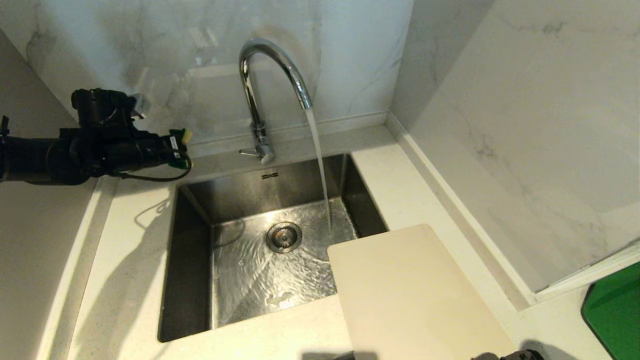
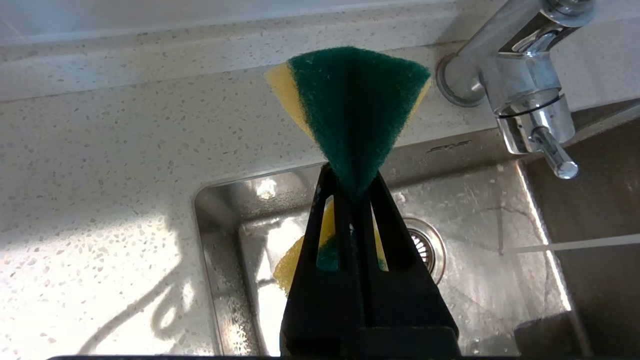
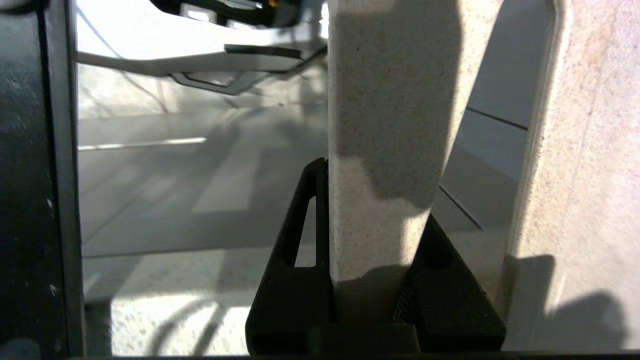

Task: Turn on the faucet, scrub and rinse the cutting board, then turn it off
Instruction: Put down the cutting board

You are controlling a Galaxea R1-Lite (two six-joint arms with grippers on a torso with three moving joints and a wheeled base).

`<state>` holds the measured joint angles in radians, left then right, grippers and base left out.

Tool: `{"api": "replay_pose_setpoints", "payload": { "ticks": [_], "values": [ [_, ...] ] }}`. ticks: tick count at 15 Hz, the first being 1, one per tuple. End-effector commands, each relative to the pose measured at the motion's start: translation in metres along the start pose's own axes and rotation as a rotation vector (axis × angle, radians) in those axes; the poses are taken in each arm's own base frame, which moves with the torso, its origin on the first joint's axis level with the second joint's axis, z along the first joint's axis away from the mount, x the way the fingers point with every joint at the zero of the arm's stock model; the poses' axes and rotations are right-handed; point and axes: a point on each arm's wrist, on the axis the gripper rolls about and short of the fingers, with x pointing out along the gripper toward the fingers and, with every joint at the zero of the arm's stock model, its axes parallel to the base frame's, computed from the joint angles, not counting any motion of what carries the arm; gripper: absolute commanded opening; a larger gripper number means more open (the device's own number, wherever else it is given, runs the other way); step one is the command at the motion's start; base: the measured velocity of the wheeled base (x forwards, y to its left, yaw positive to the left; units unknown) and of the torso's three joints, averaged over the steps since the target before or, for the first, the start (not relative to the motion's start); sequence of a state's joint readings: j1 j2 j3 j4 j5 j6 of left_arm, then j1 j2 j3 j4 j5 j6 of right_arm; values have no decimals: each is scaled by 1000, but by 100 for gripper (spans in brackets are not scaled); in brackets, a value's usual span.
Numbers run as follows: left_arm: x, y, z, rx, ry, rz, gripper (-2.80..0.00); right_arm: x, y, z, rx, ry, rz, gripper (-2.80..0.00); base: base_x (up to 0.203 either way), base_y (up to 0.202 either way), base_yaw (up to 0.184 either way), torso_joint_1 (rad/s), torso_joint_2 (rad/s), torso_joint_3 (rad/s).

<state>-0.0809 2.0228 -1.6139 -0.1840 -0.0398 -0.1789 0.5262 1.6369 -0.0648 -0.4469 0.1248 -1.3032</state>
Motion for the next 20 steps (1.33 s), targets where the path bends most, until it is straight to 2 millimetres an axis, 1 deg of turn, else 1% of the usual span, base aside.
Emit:
{"api": "replay_pose_setpoints", "payload": {
  "ticks": [1, 7, 17, 20],
  "values": [
    [1, 0, 1, 0, -6, 0, -280, 10, -8, 0, 3, 6, 31, -280, 0, 0, 0, 0, 0, 0],
    [3, 0, -1, 1, 0, 7, -280, 26, -21, -8, 62, -8, 75, -280, 0, 0, 0, 0, 0, 0],
    [15, 4, -10, 1, 20, 15, -280, 48, -29, -10, 76, -23, 132, -280, 0, 0, 0, 0, 0, 0],
    [14, 9, -9, -2, 16, 24, -280, 53, -31, -11, 84, -18, 144, -280, 0, 0, 0, 0, 0, 0]
  ]
}}
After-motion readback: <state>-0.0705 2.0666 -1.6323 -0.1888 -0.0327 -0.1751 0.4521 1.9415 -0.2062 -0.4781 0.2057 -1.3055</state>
